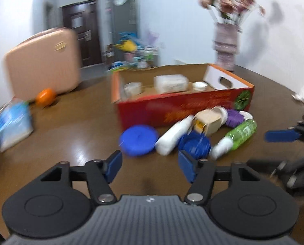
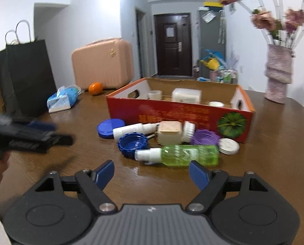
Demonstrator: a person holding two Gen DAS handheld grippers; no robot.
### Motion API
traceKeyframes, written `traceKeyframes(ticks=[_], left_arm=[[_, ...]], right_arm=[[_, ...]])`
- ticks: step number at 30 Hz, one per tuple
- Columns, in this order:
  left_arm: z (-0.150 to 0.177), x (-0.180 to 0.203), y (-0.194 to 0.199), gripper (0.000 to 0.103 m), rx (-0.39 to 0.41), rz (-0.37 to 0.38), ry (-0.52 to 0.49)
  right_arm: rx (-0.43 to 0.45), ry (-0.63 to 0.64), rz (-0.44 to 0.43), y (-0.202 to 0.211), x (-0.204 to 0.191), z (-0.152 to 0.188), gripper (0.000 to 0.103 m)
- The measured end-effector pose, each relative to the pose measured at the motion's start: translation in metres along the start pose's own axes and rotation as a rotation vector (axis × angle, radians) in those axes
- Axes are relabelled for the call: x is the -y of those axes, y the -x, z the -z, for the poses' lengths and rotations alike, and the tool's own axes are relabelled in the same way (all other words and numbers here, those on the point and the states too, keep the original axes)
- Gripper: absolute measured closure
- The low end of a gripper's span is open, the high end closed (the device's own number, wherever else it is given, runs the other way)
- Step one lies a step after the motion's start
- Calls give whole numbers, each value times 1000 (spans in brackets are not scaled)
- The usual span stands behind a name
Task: Organize rigid objects
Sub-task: 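Grasp the white spray bottle with the left tool while the right tool grasps a blue cap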
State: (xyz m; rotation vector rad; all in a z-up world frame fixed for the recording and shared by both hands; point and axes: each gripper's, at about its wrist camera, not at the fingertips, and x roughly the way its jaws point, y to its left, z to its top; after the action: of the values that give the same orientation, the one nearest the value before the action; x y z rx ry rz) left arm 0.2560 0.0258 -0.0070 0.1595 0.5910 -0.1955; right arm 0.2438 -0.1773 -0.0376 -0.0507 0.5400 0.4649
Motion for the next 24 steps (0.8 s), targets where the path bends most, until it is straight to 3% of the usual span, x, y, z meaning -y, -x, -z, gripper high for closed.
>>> traceKeyframes(ticks=[5, 10, 14, 16, 18, 22, 24], left_arm=[[-32, 11, -69, 57, -99, 84, -95], [-43, 2, -106, 64, -183, 211, -41], [-46, -6, -106, 70, -197, 253, -1], [-43, -9, -97, 76, -187, 245, 15], [-37, -14, -83, 91, -153, 224, 37], [-21, -23, -55, 93, -129, 215, 123], [-14, -20, -45, 91, -133, 181, 113]], right_arm=[[-26, 45, -28, -39, -11, -18, 31], [-57, 90, -74, -71, -20, -27, 31], [-85, 104, -64, -94, -23, -29, 36], [-100, 84, -74, -102, -20, -29, 48], [-101, 55, -100, -102, -16, -28, 50], [-84, 30, -90, -88, -11, -23, 51], [-52, 33, -86, -72, -10, -20, 51]])
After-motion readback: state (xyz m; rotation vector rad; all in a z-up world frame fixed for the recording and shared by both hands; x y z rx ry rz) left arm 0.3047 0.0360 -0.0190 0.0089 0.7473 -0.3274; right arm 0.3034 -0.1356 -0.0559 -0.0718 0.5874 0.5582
